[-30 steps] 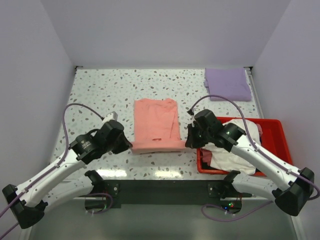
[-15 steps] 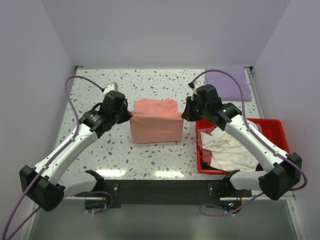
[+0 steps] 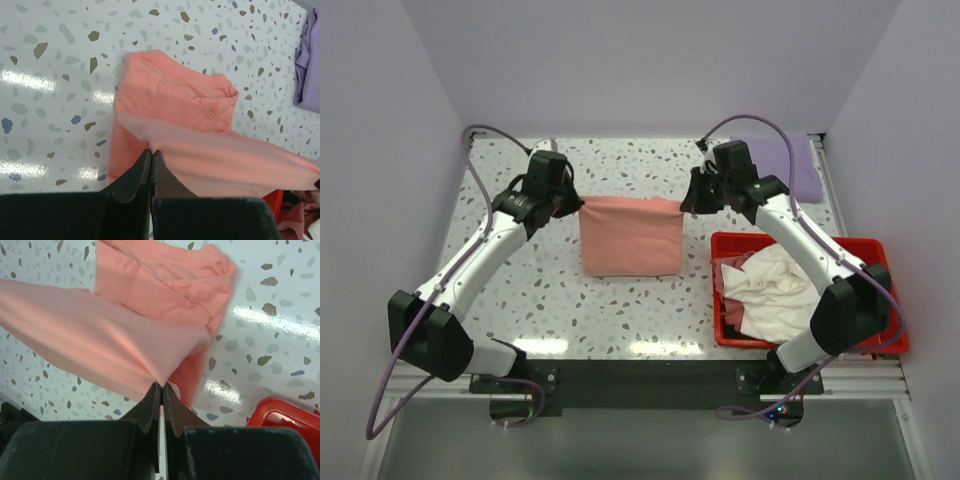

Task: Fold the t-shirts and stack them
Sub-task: Fold the tshirt

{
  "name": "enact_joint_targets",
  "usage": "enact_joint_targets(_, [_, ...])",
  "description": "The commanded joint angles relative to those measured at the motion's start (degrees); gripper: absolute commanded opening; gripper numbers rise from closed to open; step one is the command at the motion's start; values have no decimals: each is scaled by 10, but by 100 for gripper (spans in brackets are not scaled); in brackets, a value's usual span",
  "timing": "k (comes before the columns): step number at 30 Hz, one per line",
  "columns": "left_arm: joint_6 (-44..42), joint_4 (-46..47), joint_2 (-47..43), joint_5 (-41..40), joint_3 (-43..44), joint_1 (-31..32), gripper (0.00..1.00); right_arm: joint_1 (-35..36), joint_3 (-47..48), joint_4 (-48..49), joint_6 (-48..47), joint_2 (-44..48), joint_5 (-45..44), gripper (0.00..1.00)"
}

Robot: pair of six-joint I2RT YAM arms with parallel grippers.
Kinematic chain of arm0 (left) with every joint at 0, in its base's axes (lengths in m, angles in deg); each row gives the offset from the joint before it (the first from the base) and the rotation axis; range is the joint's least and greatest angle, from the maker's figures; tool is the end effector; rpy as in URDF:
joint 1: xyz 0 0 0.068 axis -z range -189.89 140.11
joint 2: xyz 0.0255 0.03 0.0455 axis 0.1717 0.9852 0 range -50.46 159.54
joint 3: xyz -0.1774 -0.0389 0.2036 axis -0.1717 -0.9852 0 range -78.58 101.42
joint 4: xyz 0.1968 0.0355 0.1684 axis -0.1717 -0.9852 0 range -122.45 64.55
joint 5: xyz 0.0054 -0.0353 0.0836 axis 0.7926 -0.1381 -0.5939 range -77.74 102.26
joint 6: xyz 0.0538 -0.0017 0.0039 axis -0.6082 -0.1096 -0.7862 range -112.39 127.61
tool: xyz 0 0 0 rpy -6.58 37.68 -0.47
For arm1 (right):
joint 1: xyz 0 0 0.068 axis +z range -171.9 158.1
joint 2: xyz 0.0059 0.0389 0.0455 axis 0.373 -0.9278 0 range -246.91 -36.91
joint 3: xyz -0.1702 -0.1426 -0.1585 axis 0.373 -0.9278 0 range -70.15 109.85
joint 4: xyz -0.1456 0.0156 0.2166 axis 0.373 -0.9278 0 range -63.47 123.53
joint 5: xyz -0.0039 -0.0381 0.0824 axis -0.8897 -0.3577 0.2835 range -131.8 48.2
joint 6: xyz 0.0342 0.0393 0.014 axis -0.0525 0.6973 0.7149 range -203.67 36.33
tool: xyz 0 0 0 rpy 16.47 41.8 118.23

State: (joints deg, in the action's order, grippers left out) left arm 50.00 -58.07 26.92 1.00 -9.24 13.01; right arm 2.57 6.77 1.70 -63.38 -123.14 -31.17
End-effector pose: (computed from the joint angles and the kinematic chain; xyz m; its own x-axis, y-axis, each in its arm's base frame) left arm 0.2753 -0.1086 0.3253 -0.6086 -0.4607 -0.6461 -0.2236 0.8808 -0.4174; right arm 0.3033 0.1452 0.3248 -0.7467 0.0347 -0.6642 -0.2928 0.8795 0.3751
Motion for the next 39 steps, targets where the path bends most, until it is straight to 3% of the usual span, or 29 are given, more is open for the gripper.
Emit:
enact_joint_targets(1, [-33, 45, 29, 7, 38, -24, 0, -20, 36, 15, -13, -23, 24, 0])
enact_joint_targets(26, [-83, 85, 294, 70, 184, -108, 0, -52, 203, 49, -18, -267, 4, 0])
enact_joint_targets(39, [-94, 86, 376, 92, 242, -113, 0, -61, 221, 66, -3, -326, -25, 0])
